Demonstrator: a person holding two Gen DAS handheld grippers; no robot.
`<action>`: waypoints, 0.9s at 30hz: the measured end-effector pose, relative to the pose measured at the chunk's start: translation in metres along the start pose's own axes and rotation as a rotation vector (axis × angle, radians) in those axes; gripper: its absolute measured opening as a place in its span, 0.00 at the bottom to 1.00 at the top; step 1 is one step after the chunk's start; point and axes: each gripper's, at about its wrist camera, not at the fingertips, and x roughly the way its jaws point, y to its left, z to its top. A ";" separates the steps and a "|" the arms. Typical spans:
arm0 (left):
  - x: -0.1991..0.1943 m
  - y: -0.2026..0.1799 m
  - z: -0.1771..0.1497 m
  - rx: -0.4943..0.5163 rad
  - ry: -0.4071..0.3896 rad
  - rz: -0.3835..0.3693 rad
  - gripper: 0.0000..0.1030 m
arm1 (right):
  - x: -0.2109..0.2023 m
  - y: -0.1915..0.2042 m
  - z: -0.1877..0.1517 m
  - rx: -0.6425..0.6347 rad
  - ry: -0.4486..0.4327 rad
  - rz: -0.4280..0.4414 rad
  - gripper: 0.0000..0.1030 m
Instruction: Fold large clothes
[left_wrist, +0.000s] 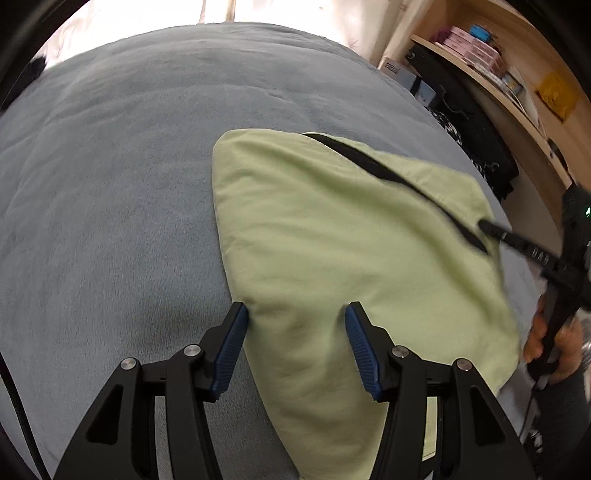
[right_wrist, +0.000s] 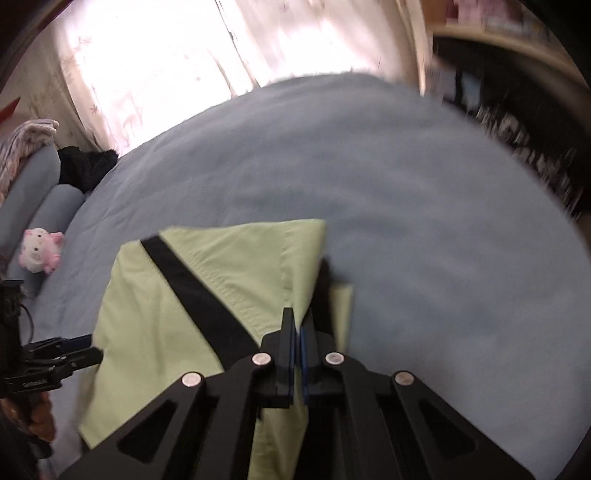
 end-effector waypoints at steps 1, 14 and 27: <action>0.002 -0.002 0.000 0.017 -0.003 0.015 0.52 | 0.004 -0.007 -0.001 0.014 0.010 -0.016 0.01; -0.004 0.002 -0.001 0.035 -0.012 0.073 0.53 | -0.004 -0.038 -0.007 0.100 0.030 -0.080 0.00; -0.013 -0.033 -0.005 0.039 -0.056 0.000 0.41 | 0.039 0.083 -0.025 0.004 0.205 0.251 0.00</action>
